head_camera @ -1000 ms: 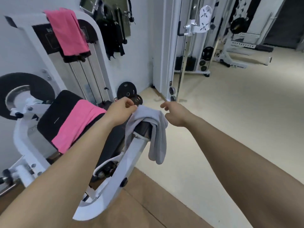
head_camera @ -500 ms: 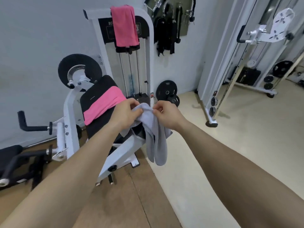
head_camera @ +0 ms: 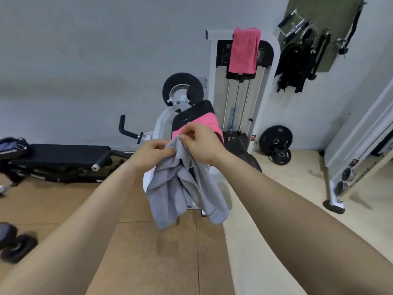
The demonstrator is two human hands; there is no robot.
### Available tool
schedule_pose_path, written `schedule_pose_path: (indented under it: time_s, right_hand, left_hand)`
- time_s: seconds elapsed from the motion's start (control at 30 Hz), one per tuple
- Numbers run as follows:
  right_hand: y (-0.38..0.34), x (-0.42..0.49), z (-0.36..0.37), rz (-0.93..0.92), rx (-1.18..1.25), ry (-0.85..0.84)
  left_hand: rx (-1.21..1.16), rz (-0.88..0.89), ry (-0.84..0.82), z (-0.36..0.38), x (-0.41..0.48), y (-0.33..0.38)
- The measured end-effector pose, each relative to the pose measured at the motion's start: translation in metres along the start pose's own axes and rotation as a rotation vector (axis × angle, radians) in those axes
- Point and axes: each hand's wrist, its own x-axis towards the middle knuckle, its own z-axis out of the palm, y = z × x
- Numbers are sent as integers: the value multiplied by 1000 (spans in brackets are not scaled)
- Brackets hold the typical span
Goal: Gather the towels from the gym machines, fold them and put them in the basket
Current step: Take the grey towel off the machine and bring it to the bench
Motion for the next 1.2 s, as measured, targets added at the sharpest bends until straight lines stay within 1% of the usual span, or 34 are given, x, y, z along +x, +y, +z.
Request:
schedule_pose_path:
  time_s: [0.1,0.13,0.27,0.33,0.4,0.5,0.57,0.63,0.73,0.8,0.9,0.93,1.0,1.1,1.2]
  right_hand:
    - [-28,9,45,-45,11,-109]
    - [-38,11,60,-62,14,-146]
    - [-83,18,129,-128,33,-334]
    - [-108,23,164,-160,35,-406]
    - [-133,28,200,-197,6,-464]
    - [-164,33,255,-258,-121,-561]
    - [-182,35,290,-278,-171,-612]
    - [-196,36,322,-286,-167,-636]
    - [-215,38,367,-240,-107,-735]
    - [-217,39,385,-194,-65,-794]
    - [-219,55,428,-118,-20,-740]
    - [-219,62,442,-96,-8,-757]
    - [-220,80,470,-52,35,-870]
    - [-218,113,514,-62,33,-1040]
    - [-213,156,556,-34,30,-1047]
  left_hand:
    - [51,-4,108,-46,-37,-23]
    - [72,-17,121,-61,-47,-34]
    - [57,-138,80,-119,-90,-77]
    - [21,-167,110,-148,-112,-98]
    - [47,-211,167,-180,-134,-120]
    - [103,-272,214,-227,-164,-156]
    - [131,-267,241,-256,-182,-179]
    - [192,-260,286,-281,-196,-197]
    - [240,-230,356,-315,-211,-219]
    - [262,-210,358,-328,-215,-227]
    - [270,-213,354,-357,-215,-250]
    - [261,-217,351,-365,-213,-257]
    - [234,-220,345,-381,-206,-270]
    - [232,-236,365,-407,-186,-294]
    - [302,-275,409,-439,-158,-323]
